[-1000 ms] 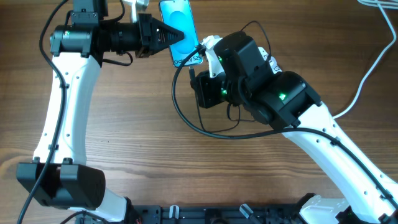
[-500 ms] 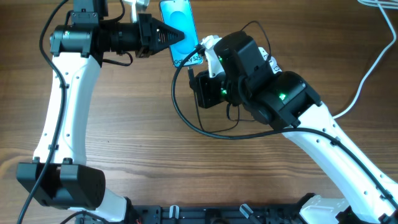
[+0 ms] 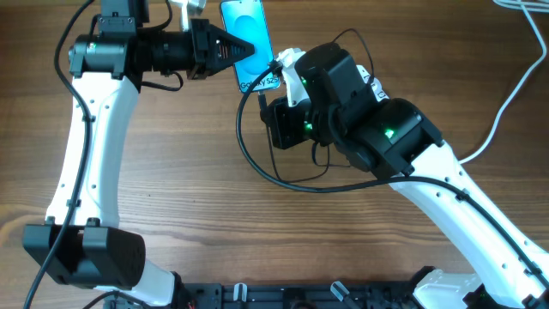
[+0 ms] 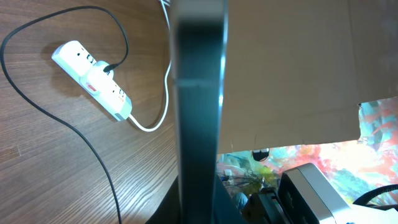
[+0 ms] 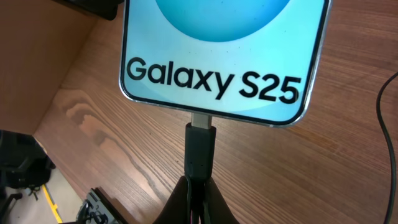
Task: Plug charger to phone and switch on socket
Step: 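Push the USB-C plug up into the phone's bottom port with the right gripper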
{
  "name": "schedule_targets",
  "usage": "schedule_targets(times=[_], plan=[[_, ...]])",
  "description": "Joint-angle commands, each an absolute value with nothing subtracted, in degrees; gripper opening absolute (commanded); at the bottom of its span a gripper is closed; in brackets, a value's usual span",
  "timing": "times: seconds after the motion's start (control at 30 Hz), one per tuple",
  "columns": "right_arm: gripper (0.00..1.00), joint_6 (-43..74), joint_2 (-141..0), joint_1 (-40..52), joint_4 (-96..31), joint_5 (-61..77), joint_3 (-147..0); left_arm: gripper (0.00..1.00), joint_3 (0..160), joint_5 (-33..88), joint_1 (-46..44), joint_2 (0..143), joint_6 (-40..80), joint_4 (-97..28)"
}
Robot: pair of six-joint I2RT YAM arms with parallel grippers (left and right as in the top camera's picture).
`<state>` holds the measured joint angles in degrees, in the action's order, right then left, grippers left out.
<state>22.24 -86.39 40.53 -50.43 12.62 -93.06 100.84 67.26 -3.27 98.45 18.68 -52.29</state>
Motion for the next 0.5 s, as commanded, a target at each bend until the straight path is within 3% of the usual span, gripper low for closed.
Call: schedule_targets(times=[0.0,0.47], plan=[[0.05,22.48,-85.93,40.66,-49.65,13.37,-93.14,0.04,101.47,69.63,-3.16,98.37,17.08,-51.96],[0.05,22.46,-85.93,40.64,-46.98,12.47,-93.14,0.04,101.47,69.65,-3.16,98.37,16.91,-52.18]])
